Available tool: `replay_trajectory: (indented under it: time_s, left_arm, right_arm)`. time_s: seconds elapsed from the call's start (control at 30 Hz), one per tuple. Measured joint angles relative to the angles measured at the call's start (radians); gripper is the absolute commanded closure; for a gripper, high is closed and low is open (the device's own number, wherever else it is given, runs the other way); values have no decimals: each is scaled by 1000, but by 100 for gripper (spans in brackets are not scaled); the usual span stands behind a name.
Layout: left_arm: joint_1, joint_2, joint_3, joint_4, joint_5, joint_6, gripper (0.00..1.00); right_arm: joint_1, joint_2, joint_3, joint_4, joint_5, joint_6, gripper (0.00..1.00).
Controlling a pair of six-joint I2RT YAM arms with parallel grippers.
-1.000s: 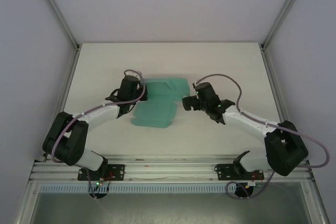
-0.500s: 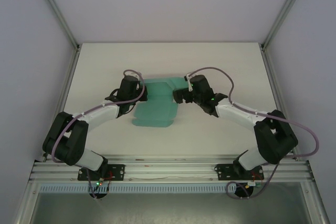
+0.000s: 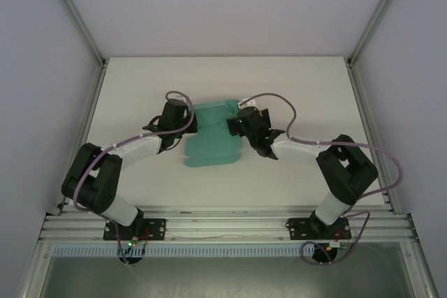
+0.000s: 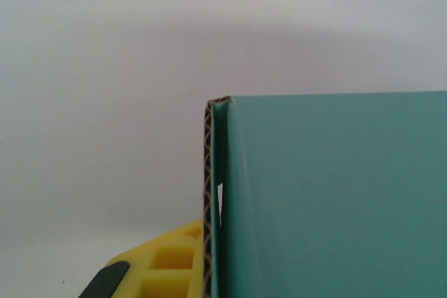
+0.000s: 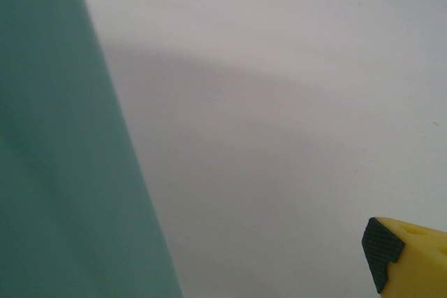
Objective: Assemble paper box
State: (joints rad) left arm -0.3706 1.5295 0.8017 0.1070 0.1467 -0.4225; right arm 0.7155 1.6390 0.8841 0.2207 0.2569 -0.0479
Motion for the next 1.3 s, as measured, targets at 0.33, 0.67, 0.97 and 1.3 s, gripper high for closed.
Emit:
replay_trajectory:
  time_s: [0.33,0.67,0.97,1.3]
  left_arm:
    - [0,0,0,0,7,5,100]
    - [0,-9,-6,2,62,47,100]
    - [1,-17,-13,16,100,58,100]
    - [5,-17,-18,16,108,65,100]
  right_arm:
    - [-10,-311,-69,-121,-142,-35,0]
    - [-321,-595,-135,-232,-619,4,19]
    - [-437,-381,-94,-333,-1057,-160,30]
    - [-430,-245,-6,-372,-1201,-247,31]
